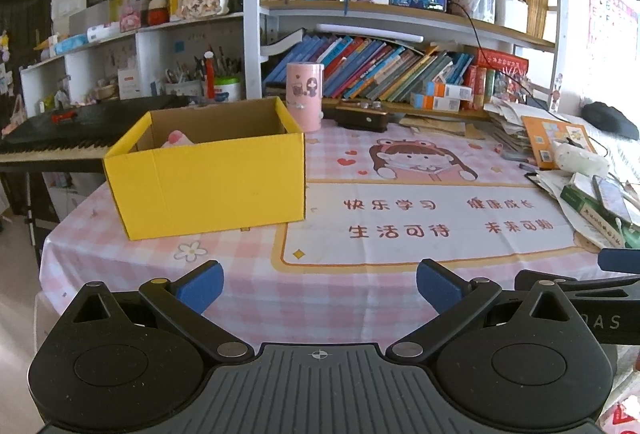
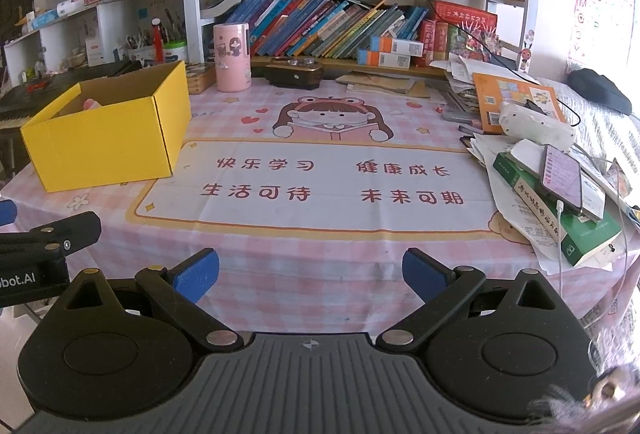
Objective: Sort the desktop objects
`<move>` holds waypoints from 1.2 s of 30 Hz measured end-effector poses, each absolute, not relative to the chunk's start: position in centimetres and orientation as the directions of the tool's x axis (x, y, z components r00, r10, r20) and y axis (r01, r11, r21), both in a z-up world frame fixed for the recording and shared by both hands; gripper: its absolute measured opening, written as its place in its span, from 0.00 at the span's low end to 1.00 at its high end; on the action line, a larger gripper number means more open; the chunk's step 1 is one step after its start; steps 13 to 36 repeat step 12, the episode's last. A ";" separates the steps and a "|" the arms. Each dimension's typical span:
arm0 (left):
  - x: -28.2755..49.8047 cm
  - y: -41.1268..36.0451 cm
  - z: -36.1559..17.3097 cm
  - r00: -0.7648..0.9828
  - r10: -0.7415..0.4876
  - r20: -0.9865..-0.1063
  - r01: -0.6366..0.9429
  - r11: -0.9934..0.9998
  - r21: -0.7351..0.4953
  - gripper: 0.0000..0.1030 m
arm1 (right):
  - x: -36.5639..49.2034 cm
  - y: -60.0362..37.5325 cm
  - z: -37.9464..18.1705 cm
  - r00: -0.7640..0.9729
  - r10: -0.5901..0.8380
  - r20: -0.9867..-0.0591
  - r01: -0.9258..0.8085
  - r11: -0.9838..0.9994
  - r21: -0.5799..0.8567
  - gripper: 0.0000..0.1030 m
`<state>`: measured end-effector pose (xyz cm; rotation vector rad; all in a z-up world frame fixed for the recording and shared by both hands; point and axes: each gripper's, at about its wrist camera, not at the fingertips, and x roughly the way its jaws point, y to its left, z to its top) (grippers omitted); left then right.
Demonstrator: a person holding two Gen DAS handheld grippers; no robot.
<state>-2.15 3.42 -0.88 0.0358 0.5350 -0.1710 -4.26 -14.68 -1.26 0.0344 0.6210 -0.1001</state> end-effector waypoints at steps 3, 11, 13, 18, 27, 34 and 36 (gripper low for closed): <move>-2.1 3.4 -0.9 0.837 -0.164 -0.523 0.182 0.983 -0.017 1.00 | -4.2 -14.6 -1.3 0.809 -0.083 -0.583 0.104 0.995 0.002 0.96; -1.8 3.6 -1.1 0.832 -0.149 -0.534 0.166 0.986 -0.016 1.00 | -3.8 -14.3 -1.4 0.803 -0.081 -0.591 0.100 0.995 0.000 0.96; -1.7 3.7 -1.1 0.832 -0.148 -0.536 0.165 0.986 -0.015 1.00 | -3.8 -14.3 -1.5 0.802 -0.080 -0.593 0.099 0.995 0.000 0.96; -1.7 3.7 -1.1 0.832 -0.148 -0.536 0.165 0.986 -0.015 1.00 | -3.8 -14.3 -1.5 0.802 -0.080 -0.593 0.099 0.995 0.000 0.96; -1.7 3.7 -1.1 0.832 -0.148 -0.536 0.165 0.986 -0.015 1.00 | -3.8 -14.3 -1.5 0.802 -0.080 -0.593 0.099 0.995 0.000 0.96; -1.7 3.7 -1.1 0.832 -0.148 -0.536 0.165 0.986 -0.015 1.00 | -3.8 -14.3 -1.5 0.802 -0.080 -0.593 0.099 0.995 0.000 0.96; -1.7 3.7 -1.1 0.832 -0.148 -0.536 0.165 0.986 -0.015 1.00 | -3.8 -14.3 -1.5 0.802 -0.080 -0.593 0.099 0.995 0.000 0.96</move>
